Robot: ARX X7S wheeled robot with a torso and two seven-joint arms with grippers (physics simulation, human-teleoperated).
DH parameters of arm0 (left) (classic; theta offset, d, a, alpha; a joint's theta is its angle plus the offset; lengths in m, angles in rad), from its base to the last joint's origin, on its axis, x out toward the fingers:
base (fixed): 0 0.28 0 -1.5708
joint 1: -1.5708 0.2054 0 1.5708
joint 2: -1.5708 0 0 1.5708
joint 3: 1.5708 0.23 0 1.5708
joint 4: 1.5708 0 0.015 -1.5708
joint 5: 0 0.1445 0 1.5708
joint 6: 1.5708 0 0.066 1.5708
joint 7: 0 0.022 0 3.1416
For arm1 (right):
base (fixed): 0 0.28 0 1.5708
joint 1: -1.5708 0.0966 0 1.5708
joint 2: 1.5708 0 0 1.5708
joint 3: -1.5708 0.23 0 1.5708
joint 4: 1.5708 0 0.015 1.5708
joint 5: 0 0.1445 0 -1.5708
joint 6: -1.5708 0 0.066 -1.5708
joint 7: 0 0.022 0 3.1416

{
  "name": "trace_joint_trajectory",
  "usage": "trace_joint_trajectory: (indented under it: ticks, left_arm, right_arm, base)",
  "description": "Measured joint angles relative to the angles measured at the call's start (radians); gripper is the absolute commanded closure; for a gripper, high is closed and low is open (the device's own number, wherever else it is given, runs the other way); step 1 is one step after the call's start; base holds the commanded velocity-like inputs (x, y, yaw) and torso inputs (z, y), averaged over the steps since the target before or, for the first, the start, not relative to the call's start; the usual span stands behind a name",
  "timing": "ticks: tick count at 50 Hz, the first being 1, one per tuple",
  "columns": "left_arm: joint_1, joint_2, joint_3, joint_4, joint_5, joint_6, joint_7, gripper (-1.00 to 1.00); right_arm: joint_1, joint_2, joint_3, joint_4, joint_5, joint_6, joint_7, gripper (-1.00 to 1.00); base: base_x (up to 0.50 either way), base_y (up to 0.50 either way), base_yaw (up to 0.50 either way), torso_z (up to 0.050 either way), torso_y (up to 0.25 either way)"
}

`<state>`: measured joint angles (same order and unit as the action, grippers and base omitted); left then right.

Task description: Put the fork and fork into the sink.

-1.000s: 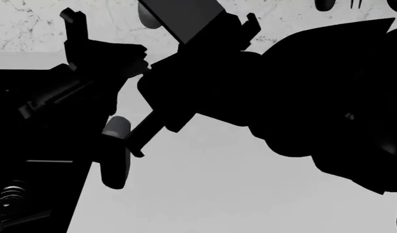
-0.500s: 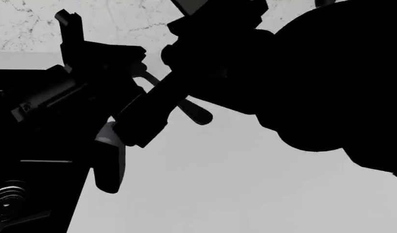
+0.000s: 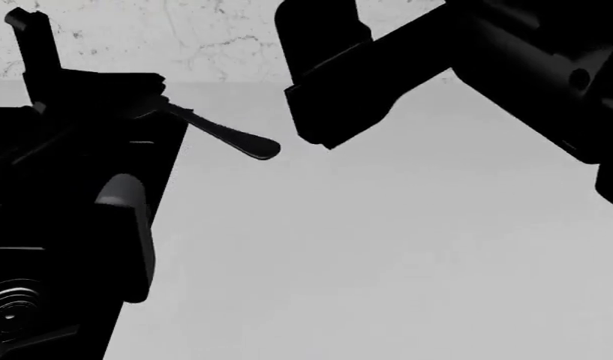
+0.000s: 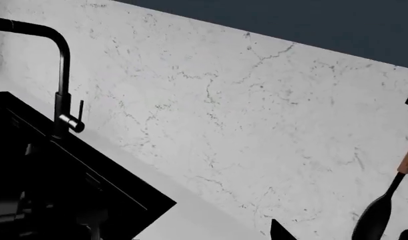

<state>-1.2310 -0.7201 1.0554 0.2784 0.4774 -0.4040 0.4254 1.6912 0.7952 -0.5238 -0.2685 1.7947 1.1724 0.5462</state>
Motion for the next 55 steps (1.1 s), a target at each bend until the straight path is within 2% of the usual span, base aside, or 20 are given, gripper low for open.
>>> trace_joint_trajectory:
  ticks: [8, 19, 27, 41, 55]
  left_arm:
    - [0.042, -0.016, -0.079, 0.091, -0.070, -0.175, 0.056, 1.00]
    - [0.049, 0.000, -0.190, 0.177, -0.158, -0.490, 0.155, 1.00]
    - [0.033, -0.002, -0.204, 0.190, -0.177, -0.632, 0.208, 1.00]
    - [0.005, -0.021, -0.133, 0.113, -0.164, -0.724, 0.266, 1.00]
    - [-0.028, -0.039, -0.053, -0.065, -0.129, -0.693, 0.269, 1.00]
  right_arm:
    - [-0.065, 0.061, 0.030, -0.046, -0.007, -0.046, 0.072, -1.00]
    - [-0.144, 0.115, 0.059, -0.077, -0.022, -0.097, 0.115, -1.00]
    - [-0.184, 0.137, 0.075, -0.088, -0.022, -0.125, 0.123, -1.00]
    - [-0.235, 0.164, 0.097, -0.102, -0.015, -0.162, 0.123, -1.00]
    - [-0.288, 0.184, 0.114, -0.116, -0.023, -0.194, 0.106, -1.00]
  base:
    - [0.00, 0.00, 0.00, 0.000, 0.000]
    - [0.00, 0.00, 0.00, 0.000, 0.000]
    - [0.00, 0.00, 0.00, 0.000, 0.000]
    - [0.00, 0.00, 0.00, 0.000, 0.000]
    - [0.00, 0.00, 0.00, 0.000, 0.000]
